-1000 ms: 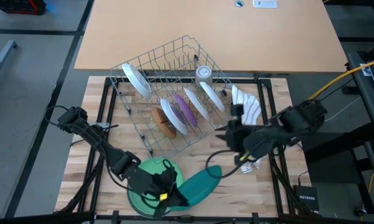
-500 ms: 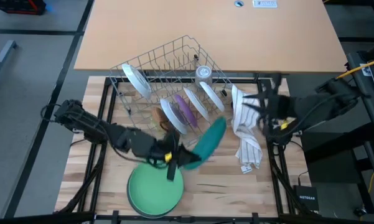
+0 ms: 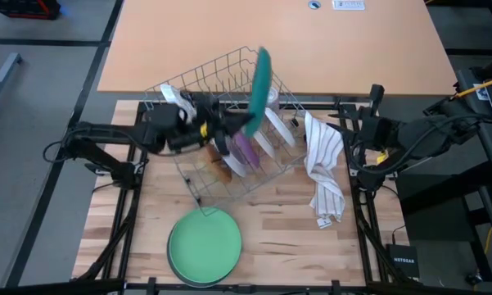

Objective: Sort dishes
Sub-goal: Put the blue plate into the dish rack

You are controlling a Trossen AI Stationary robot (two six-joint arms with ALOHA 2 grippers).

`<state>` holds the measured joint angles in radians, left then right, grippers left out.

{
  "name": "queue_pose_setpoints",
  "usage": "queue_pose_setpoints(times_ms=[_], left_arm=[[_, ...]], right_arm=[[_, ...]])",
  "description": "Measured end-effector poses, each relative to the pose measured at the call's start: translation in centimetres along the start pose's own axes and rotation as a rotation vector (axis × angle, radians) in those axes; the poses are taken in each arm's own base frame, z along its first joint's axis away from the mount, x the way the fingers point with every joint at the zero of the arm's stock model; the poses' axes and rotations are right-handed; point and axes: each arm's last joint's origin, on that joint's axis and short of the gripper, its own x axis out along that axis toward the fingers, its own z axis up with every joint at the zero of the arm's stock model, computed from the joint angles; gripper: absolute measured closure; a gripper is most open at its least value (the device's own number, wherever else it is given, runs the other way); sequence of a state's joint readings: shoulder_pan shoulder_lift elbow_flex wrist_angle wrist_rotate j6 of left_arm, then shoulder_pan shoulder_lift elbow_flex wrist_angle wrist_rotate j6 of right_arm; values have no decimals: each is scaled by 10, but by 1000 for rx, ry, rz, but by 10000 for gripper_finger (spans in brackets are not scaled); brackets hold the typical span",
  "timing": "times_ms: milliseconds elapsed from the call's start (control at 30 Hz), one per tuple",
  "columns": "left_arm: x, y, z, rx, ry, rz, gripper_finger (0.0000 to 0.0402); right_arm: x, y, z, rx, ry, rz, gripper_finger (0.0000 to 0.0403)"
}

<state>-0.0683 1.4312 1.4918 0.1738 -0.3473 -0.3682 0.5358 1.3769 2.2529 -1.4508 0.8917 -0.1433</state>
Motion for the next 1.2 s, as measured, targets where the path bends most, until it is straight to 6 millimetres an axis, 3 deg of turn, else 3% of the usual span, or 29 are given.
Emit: queue_pose_setpoints(times_ms=[167, 367, 600, 833, 1200], left_arm=[[4, 33, 23, -29, -80, 97, 401], [8, 71, 46, -193, -212, 181, 401], [8, 101, 58, -321, -310, 318, 401], [6, 119, 55, -358, -318, 476, 401], [-1, 143, 36, -359, -166, 726, 401]], right_arm=[[1, 1, -2, 15, 19, -17, 317], [-3, -4, -8, 122, 40, -76, 317], [-8, -12, -16, 312, 47, -133, 317], [-9, -13, -17, 347, 41, -163, 317], [-15, -21, -21, 363, 25, -195, 317]])
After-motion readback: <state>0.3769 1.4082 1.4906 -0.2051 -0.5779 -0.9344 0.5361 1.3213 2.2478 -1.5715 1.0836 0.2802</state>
